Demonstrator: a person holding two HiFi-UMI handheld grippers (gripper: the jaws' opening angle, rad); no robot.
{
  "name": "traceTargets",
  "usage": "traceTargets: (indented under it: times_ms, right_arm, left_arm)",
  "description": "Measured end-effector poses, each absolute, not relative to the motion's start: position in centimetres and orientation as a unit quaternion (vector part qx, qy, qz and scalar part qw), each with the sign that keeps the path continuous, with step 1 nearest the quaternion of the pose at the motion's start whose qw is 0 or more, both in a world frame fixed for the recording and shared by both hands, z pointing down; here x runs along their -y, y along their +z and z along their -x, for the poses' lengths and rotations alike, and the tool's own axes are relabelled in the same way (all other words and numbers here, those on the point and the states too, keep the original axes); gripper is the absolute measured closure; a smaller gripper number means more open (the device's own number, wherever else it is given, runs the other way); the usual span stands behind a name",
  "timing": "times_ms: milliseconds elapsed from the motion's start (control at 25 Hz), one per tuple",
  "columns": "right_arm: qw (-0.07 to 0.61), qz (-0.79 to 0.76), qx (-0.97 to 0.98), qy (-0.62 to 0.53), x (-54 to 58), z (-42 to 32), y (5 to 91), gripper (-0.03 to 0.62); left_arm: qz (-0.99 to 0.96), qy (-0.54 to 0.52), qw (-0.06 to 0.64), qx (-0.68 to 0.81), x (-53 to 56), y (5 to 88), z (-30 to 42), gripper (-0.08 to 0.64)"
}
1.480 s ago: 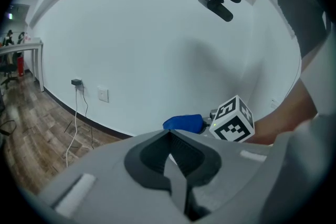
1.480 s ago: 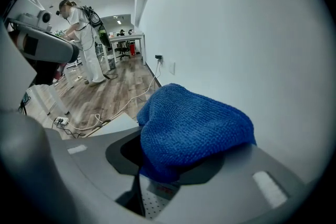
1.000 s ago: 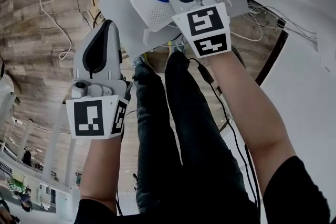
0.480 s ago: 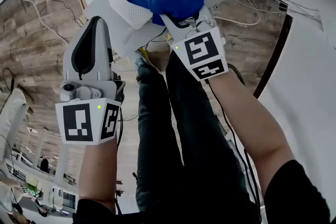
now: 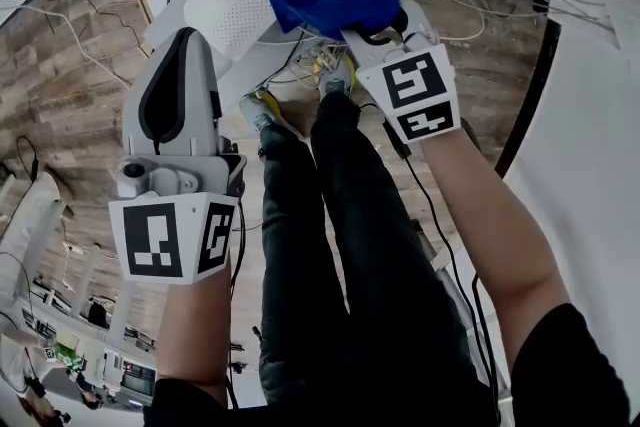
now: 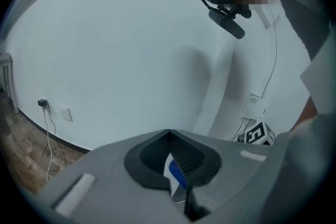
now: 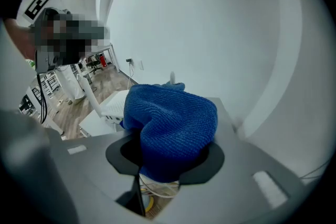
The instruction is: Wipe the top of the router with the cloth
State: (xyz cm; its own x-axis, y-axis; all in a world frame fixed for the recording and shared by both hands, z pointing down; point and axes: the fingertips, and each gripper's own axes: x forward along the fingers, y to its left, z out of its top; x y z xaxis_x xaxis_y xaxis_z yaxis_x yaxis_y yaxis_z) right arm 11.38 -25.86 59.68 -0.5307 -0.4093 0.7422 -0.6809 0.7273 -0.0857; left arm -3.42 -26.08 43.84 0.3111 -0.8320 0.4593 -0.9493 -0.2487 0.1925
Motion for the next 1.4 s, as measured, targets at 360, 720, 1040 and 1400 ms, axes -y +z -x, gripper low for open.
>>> traceTargets:
  times_ms: [360,720,1040,1400]
  right_arm:
    - [0.379,-0.328,0.847,0.178,29.4,-15.4,59.4,0.422]
    - [0.377,-0.311,0.858,0.156,33.5,-13.8,62.2,0.423]
    - [0.348,-0.324,0.868,0.145,34.4,-13.6,59.8,0.425]
    - [0.301,-0.321,0.893,0.09,33.2,-12.8,51.4,0.425]
  left_arm:
    - [-0.77,0.124,0.224,0.584,28.3,42.8,0.9,0.56]
    - [-0.769,0.13,0.242,0.577,29.3,44.8,-1.3,0.56]
    - [-0.781,0.137,0.25,0.555,29.6,45.5,-2.9,0.56]
    - [-0.79,0.129,0.215,0.559,29.8,42.6,-1.6,0.56]
